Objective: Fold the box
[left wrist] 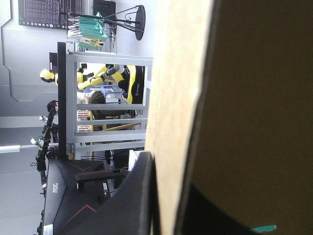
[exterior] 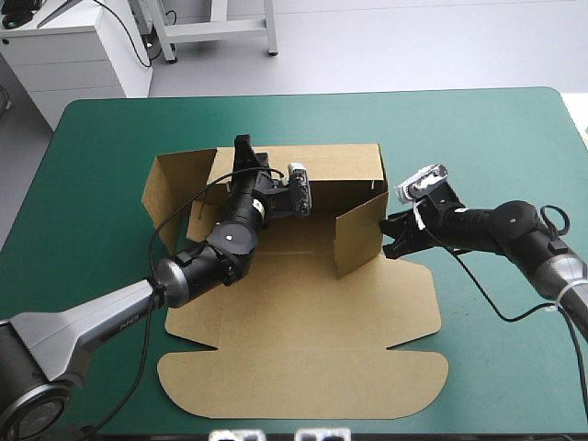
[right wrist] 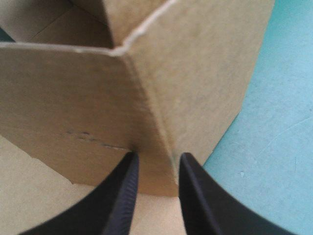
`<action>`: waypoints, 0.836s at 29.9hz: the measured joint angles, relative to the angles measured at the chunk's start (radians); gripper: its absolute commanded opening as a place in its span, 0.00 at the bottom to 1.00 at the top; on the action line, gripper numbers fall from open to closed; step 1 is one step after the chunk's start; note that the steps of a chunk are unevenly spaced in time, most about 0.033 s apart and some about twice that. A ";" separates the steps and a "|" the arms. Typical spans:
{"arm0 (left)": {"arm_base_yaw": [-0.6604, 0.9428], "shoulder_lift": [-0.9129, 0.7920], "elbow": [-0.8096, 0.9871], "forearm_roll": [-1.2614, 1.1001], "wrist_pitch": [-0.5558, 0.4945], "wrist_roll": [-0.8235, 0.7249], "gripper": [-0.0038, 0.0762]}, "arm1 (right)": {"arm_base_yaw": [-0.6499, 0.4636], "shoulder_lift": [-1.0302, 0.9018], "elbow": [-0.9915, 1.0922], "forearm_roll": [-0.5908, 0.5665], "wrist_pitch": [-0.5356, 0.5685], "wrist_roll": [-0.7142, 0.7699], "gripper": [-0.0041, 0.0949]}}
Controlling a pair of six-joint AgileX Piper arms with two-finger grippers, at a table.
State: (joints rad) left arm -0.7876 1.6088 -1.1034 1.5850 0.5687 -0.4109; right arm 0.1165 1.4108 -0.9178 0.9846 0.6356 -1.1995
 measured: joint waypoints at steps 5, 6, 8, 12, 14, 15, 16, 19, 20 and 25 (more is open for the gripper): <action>0.000 0.000 0.000 0.000 0.000 0.001 0.04 | 0.000 0.000 0.001 0.001 0.020 -0.028 0.74; 0.000 0.000 0.000 0.000 0.000 0.004 0.04 | 0.000 0.000 0.001 0.004 0.028 -0.036 0.75; 0.000 0.000 0.000 0.000 -0.001 0.005 0.04 | 0.002 0.000 0.001 0.022 0.039 -0.066 0.77; 0.000 0.000 0.000 -0.001 -0.005 0.010 0.04 | 0.046 0.014 0.001 0.038 0.000 -0.095 0.78; 0.000 0.000 0.000 -0.012 -0.006 0.021 0.04 | 0.076 0.030 0.001 0.041 -0.051 -0.070 0.78; 0.000 -0.001 0.000 -0.017 -0.008 0.027 0.04 | 0.086 0.037 0.001 0.042 -0.071 -0.063 0.78; 0.000 -0.001 0.000 -0.022 -0.009 0.033 0.04 | 0.098 0.046 0.001 0.043 -0.093 -0.053 0.78; 0.000 -0.001 0.000 -0.045 -0.013 0.067 0.04 | 0.128 0.064 0.001 0.058 -0.157 -0.041 0.78; 0.000 -0.003 0.000 -0.057 -0.015 0.083 0.04 | 0.137 0.066 0.001 0.064 -0.183 -0.037 0.78; 0.000 -0.009 -0.001 -0.116 -0.024 0.165 0.04 | 0.163 0.073 0.001 0.076 -0.281 -0.023 0.75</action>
State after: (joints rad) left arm -0.7876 1.6001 -1.1044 1.4689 0.5444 -0.2454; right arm 0.2797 1.4838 -0.9170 1.0611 0.3551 -1.2221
